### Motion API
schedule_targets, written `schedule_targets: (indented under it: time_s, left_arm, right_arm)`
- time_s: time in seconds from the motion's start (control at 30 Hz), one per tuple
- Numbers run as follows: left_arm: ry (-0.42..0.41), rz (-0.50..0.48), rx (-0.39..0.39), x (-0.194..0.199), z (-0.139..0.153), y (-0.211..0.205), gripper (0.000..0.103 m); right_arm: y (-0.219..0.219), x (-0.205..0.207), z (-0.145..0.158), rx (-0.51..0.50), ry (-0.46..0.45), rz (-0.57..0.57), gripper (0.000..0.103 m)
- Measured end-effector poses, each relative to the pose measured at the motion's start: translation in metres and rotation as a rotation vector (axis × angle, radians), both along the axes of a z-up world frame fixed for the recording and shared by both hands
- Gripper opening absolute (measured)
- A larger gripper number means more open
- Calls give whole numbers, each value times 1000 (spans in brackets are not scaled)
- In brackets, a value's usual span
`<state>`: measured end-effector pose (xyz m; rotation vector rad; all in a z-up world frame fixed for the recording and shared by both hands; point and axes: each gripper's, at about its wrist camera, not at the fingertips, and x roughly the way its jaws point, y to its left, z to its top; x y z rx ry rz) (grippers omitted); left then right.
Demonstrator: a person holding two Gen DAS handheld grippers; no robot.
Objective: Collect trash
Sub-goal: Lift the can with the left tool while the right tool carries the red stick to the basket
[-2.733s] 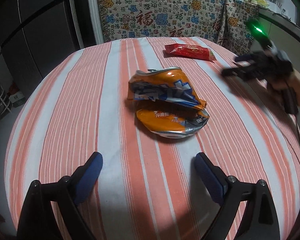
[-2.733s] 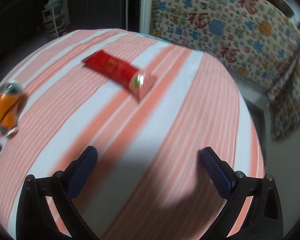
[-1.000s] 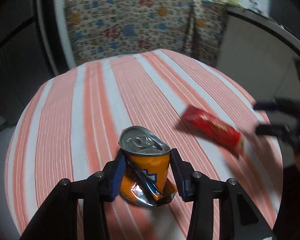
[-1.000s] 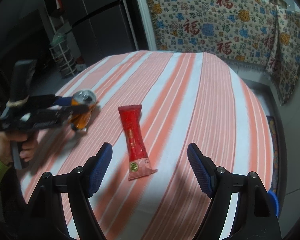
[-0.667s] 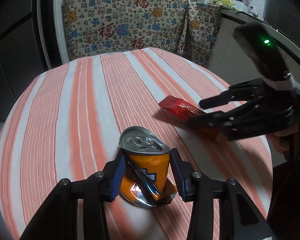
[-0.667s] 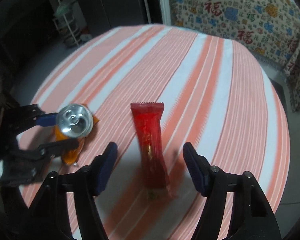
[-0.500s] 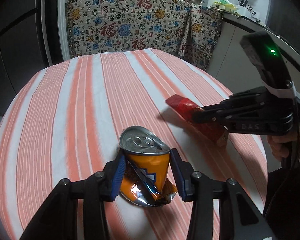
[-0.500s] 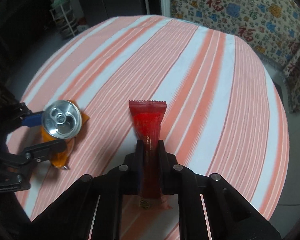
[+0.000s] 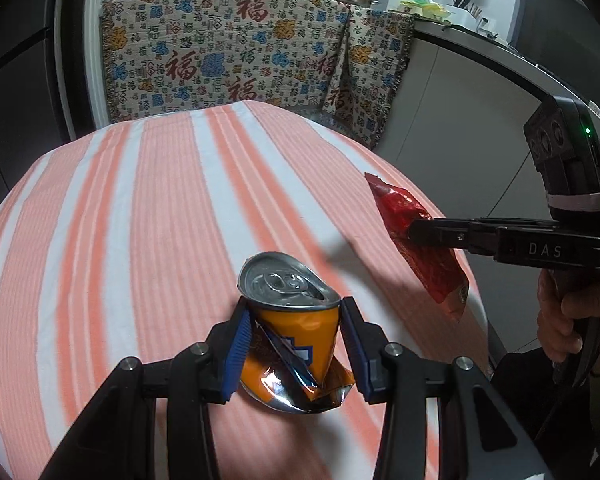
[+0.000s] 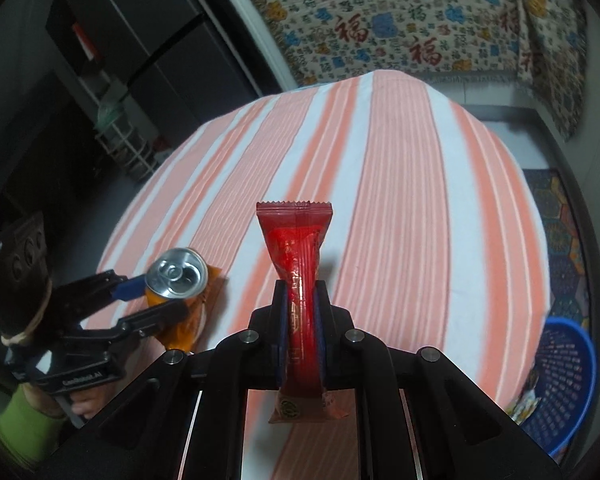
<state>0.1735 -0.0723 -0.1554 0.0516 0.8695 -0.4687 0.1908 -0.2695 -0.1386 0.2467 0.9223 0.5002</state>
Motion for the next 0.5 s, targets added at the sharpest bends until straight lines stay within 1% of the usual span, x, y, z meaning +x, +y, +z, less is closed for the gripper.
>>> schedule_targets:
  time_s: [0.17,0.3,0.4,0.5]
  left_arm:
    - [8,-25,-8,2,-3,-31,44]
    - [12,-53,-18,5,0,-57,44]
    - [11,-90,-31,6,6,-83,44]
    - [10,-141,-49,6,12,-114,44]
  right_arm:
    - [-19,-3,2,27,-1,-33,10]
    - [-39,-7,9,49,-17,-74,10]
    - [-63,-13,17,62,-33,-124,10]
    - [-94,-22,23,44,-39,-185,10]
